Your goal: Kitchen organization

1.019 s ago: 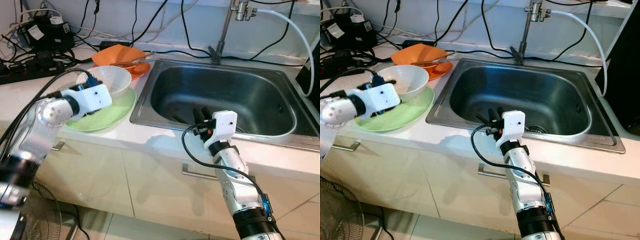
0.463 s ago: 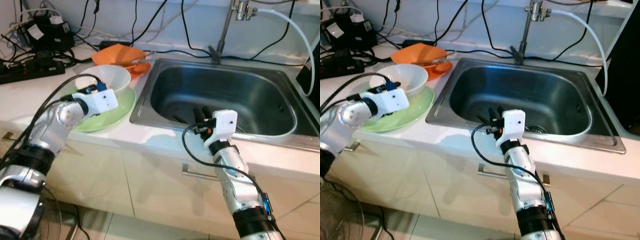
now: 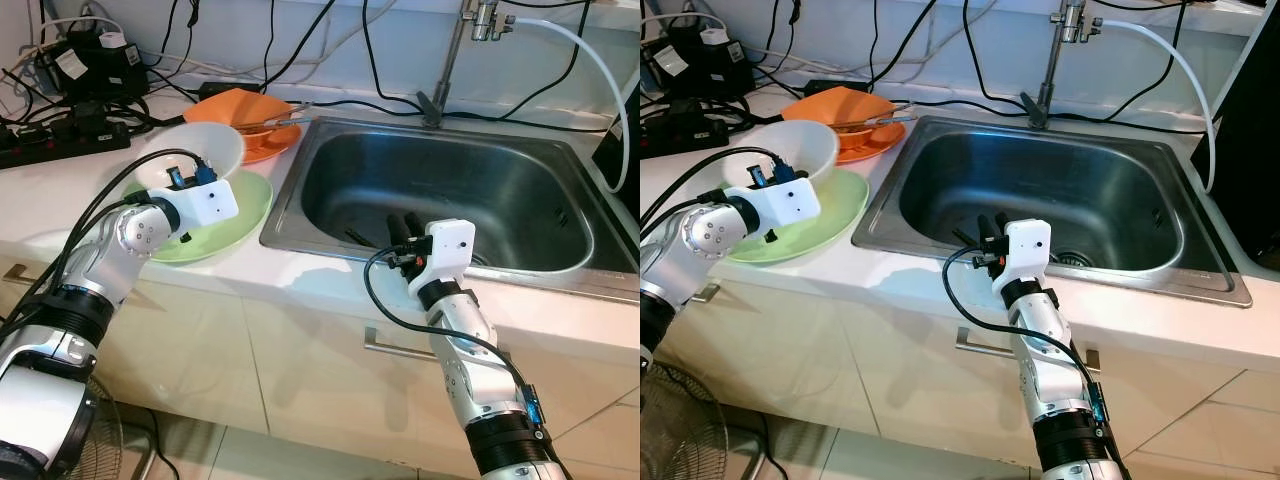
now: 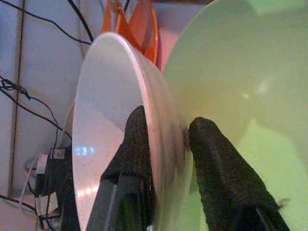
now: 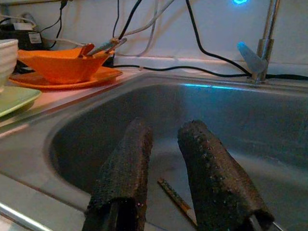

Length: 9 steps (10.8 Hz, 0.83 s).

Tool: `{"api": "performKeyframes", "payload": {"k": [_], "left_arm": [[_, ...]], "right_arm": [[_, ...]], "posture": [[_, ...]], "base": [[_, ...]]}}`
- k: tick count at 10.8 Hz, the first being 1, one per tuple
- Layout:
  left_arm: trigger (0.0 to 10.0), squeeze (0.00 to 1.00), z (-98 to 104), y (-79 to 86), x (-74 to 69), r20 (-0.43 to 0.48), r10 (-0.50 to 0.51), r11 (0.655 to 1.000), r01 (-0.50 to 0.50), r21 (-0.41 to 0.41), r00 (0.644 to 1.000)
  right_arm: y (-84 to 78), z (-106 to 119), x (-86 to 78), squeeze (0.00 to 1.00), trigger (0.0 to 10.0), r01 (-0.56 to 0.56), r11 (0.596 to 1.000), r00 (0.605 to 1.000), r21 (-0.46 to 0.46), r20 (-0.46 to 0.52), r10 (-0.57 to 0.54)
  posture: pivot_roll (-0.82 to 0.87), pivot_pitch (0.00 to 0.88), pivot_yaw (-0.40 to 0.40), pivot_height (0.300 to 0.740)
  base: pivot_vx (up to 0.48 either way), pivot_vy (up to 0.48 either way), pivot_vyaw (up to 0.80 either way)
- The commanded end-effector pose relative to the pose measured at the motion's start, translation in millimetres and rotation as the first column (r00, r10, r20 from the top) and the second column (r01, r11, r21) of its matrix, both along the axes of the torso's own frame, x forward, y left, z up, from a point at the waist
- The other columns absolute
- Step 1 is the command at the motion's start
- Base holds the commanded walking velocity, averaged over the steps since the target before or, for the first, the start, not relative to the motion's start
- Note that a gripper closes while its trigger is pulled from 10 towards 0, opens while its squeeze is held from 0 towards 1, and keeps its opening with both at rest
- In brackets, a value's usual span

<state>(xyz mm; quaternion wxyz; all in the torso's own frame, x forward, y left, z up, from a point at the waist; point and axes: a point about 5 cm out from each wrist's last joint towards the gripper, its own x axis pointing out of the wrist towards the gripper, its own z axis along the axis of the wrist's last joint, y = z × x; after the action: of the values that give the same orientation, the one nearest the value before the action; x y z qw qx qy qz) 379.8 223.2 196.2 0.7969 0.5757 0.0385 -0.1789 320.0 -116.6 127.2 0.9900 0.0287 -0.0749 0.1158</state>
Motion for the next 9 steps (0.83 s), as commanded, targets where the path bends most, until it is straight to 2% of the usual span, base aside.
{"api": "performKeyframes", "payload": {"k": [1, 5, 8, 9], "left_arm": [[0.0, 0.00, 4, -3.0, 2.2, 0.010, -0.012, 1.000, 0.012, 0.010, 1.000], [0.0, 0.00, 7, -9.8, 1.9, 0.033, -0.032, 0.999, 0.032, 0.006, 0.999], [0.0, 0.00, 10, -12.2, 1.9, 0.067, -0.034, 0.999, 0.032, 0.033, 0.997], [0.0, 0.00, 20, -14.4, 2.7, 0.135, -0.037, 0.997, 0.028, 0.066, 0.990]], "right_arm": [[-1.9, 4, 2.9, 0.00, 10.0, 0.011, 1.000, 1.000, 0.005, 0.014, -0.011], [-0.9, 3, 3.3, 0.00, 10.0, 0.009, 1.000, 1.000, 0.003, 0.011, -0.009], [-1.6, 4, 4.2, 0.00, 10.0, 0.014, 1.000, 1.000, 0.003, 0.011, -0.014], [-1.4, 4, 4.4, 0.00, 10.0, 0.016, 1.000, 1.000, 0.004, 0.011, -0.016]], "posture": [[0.18, 0.000, 0.019, 0.740], [0.18, 0.000, 0.015, 0.740], [0.18, 0.000, 0.016, 0.740], [0.18, 0.000, 0.018, 0.740]], "base": [[0.000, 0.000, 0.00], [0.000, 0.000, 0.00], [0.000, 0.000, 0.00], [0.000, 0.000, 0.00]]}}
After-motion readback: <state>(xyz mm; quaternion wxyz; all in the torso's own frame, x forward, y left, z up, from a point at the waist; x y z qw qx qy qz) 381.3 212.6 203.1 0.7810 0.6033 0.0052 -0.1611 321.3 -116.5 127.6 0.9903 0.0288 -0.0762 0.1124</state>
